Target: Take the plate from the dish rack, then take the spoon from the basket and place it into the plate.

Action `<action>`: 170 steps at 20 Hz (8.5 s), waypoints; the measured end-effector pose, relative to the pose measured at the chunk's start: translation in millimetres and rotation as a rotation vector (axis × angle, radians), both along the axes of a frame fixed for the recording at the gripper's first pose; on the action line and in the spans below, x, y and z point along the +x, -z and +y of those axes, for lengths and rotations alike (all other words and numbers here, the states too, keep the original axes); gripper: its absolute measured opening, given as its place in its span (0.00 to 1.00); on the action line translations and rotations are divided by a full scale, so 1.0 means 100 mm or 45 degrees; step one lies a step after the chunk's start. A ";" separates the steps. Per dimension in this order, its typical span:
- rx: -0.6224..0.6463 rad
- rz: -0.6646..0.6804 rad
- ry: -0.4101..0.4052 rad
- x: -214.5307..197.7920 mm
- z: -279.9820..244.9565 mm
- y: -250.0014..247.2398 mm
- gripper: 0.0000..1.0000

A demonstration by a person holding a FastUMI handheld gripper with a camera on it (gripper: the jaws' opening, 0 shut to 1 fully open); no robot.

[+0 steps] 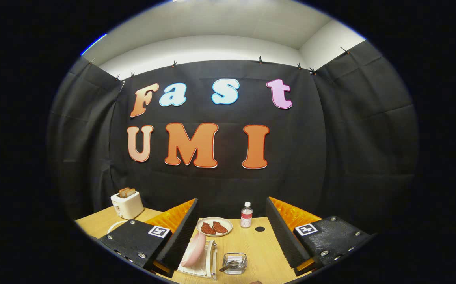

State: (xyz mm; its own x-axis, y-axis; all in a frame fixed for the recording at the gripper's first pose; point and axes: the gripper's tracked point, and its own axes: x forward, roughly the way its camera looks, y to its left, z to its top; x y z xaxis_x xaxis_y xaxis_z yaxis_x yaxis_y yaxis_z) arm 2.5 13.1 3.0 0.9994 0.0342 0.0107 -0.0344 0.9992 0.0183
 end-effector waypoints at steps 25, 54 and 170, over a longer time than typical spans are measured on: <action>0.032 0.294 -0.133 0.17 0.52 0.73 0.99; 0.008 1.471 -0.263 0.75 1.04 2.52 0.83; -0.181 0.625 -0.146 0.45 0.10 2.89 0.13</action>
State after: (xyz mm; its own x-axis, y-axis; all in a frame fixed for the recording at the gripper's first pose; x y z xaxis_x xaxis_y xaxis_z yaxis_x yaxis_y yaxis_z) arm 47.1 23.0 -285.8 0.8752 0.1108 -0.4710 -0.1653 0.9833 -0.0757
